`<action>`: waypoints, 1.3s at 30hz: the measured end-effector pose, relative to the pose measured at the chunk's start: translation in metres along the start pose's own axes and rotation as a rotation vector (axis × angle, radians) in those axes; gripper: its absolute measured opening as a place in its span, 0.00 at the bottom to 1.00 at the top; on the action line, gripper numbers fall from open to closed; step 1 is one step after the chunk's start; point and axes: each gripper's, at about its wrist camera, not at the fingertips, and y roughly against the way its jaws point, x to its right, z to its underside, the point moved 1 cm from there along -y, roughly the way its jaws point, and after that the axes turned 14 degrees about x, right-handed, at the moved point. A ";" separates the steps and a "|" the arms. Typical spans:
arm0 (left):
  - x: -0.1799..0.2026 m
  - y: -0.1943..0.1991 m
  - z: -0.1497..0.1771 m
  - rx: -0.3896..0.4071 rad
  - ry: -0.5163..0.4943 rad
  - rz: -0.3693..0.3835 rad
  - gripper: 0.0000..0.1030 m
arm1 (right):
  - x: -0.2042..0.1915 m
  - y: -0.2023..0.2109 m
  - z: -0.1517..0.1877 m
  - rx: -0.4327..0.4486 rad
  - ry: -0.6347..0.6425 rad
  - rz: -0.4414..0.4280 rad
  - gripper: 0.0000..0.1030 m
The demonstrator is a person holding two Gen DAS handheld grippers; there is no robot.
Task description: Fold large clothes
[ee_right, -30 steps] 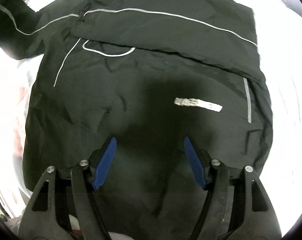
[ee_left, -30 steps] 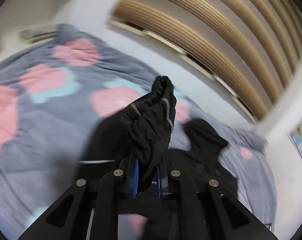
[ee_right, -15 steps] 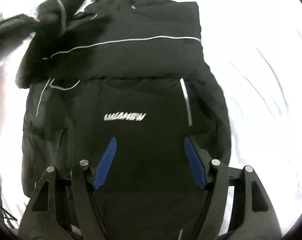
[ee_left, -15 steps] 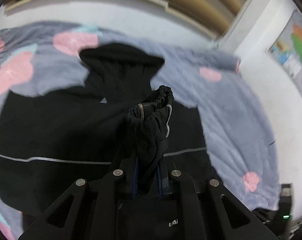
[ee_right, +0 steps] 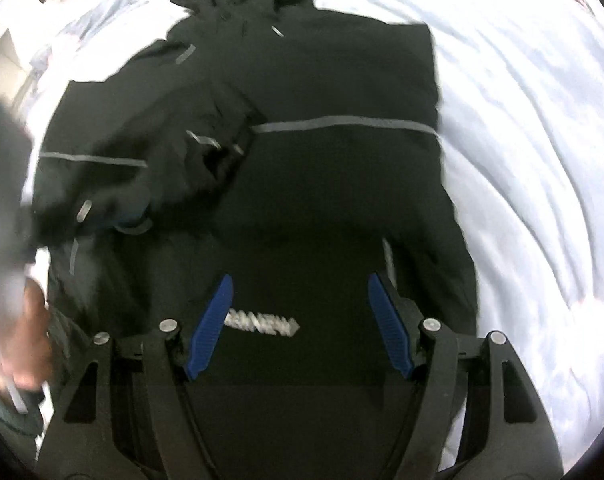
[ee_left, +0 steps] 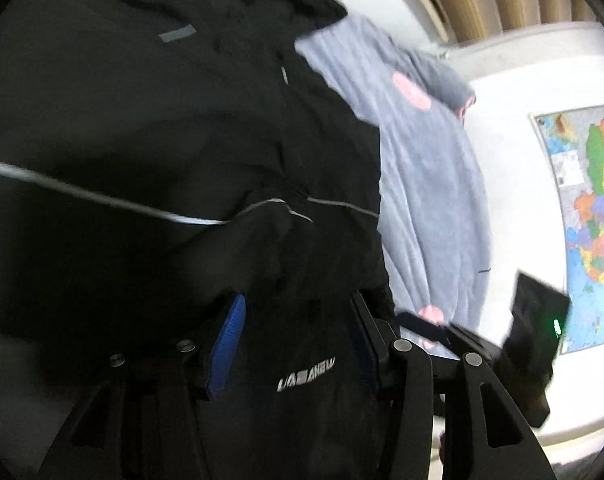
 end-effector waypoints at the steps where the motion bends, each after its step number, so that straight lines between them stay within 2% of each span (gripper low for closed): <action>1: 0.000 0.011 0.001 0.015 -0.011 -0.009 0.52 | -0.005 -0.004 -0.007 0.012 0.000 -0.016 0.66; 3: -0.004 0.035 0.000 0.053 -0.034 -0.048 0.52 | -0.015 -0.012 -0.018 0.028 -0.006 -0.053 0.66; 9: -0.026 0.069 -0.002 0.116 -0.040 -0.188 0.53 | -0.033 -0.057 -0.042 0.013 -0.084 -0.143 0.66; 14: -0.052 0.095 -0.002 0.173 0.007 -0.220 0.53 | -0.031 -0.087 -0.049 -0.046 -0.209 -0.201 0.64; 15: -0.057 0.099 -0.004 0.179 0.015 -0.227 0.53 | -0.032 -0.092 -0.049 -0.059 -0.227 -0.211 0.60; 16: -0.062 0.104 -0.006 0.187 0.022 -0.237 0.53 | -0.034 -0.097 -0.049 -0.069 -0.237 -0.222 0.46; 18: -0.065 0.108 -0.009 0.201 0.025 -0.251 0.53 | -0.040 -0.099 -0.049 -0.087 -0.243 -0.252 0.26; 22: -0.063 0.125 -0.014 0.266 -0.012 -0.295 0.53 | -0.056 -0.077 -0.052 -0.029 -0.146 -0.205 0.16; 26: -0.059 0.136 -0.032 0.316 -0.036 -0.349 0.53 | -0.065 -0.032 -0.060 0.068 -0.040 -0.144 0.15; 28: -0.058 0.142 -0.044 0.346 -0.036 -0.348 0.53 | -0.059 0.001 -0.070 0.150 -0.003 -0.098 0.15; 32: -0.054 0.142 -0.072 0.397 -0.043 -0.344 0.53 | -0.019 0.052 -0.082 0.284 0.023 0.059 0.15; 33: -0.055 0.134 -0.078 0.394 -0.051 -0.355 0.53 | -0.003 0.057 -0.083 0.290 0.019 0.102 0.16; 35: -0.062 0.108 -0.088 0.362 -0.059 -0.385 0.53 | 0.025 0.046 -0.081 0.249 -0.024 0.135 0.17; 37: -0.077 0.077 -0.093 0.316 -0.064 -0.440 0.53 | 0.051 0.017 -0.072 0.180 -0.073 0.166 0.17; 39: -0.096 0.048 -0.092 0.257 -0.068 -0.509 0.53 | 0.072 -0.030 -0.055 0.087 -0.090 0.194 0.19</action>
